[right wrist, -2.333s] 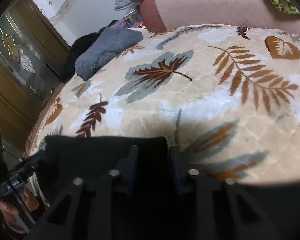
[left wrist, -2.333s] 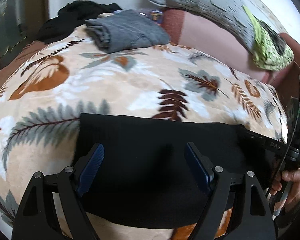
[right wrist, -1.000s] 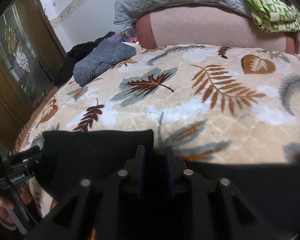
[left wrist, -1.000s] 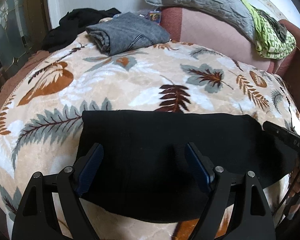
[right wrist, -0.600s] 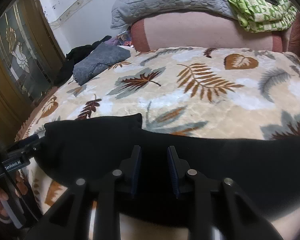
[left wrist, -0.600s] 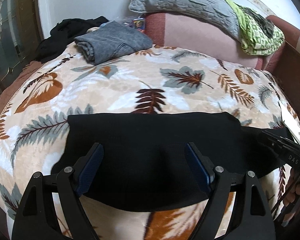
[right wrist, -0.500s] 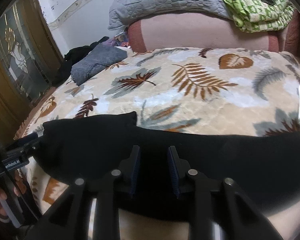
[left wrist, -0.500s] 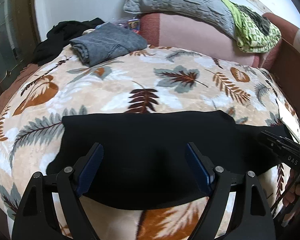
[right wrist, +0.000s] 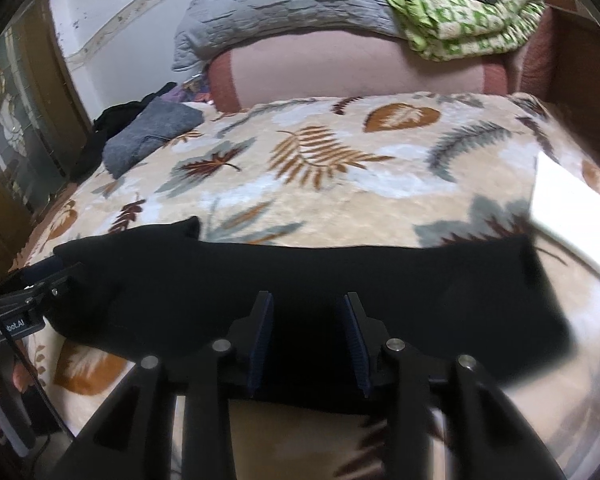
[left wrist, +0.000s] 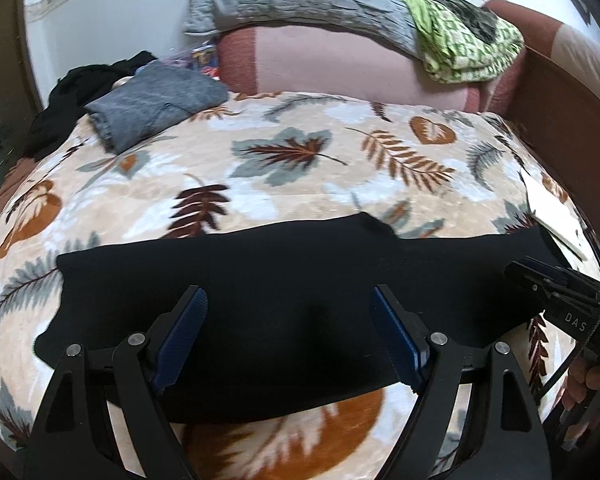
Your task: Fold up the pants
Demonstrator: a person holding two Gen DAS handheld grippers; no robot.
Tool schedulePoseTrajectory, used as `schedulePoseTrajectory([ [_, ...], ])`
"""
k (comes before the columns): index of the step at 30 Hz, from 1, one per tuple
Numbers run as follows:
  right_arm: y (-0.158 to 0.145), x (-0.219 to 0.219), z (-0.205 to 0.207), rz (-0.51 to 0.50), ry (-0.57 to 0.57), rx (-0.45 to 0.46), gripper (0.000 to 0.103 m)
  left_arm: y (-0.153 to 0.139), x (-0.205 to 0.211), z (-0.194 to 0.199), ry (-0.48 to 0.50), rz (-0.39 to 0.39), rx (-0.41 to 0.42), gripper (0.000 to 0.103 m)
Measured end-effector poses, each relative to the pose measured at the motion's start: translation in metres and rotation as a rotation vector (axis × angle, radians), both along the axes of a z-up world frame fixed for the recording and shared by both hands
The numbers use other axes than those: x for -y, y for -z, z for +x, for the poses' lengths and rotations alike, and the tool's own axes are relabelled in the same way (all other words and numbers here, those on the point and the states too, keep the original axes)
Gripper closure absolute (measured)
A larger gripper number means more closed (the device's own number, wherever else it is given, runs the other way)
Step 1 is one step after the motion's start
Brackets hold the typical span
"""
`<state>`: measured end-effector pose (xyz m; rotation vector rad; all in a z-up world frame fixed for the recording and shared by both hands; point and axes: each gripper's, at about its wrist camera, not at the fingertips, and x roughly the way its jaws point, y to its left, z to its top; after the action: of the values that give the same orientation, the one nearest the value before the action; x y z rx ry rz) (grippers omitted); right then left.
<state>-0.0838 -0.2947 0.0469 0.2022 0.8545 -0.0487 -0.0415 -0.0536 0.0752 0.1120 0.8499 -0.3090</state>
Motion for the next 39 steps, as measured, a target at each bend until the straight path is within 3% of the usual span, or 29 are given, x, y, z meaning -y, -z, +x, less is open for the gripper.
schedulePoseTrajectory([
  [29, 0.011, 0.112, -0.073, 0.044, 0.243, -0.027, 0.061, 0.030, 0.152, 0.004, 0.275, 0.069, -0.043, 0.019],
  [33, 0.015, 0.120, -0.081, 0.062, 0.265, -0.031, 0.052, 0.028, 0.169, 0.011, 0.329, 0.043, -0.061, 0.019],
  [39, 0.028, 0.140, -0.087, 0.188, 0.309, -0.026, 0.051, 0.027, 0.199, 0.027, 0.426, -0.048, -0.167, 0.019],
])
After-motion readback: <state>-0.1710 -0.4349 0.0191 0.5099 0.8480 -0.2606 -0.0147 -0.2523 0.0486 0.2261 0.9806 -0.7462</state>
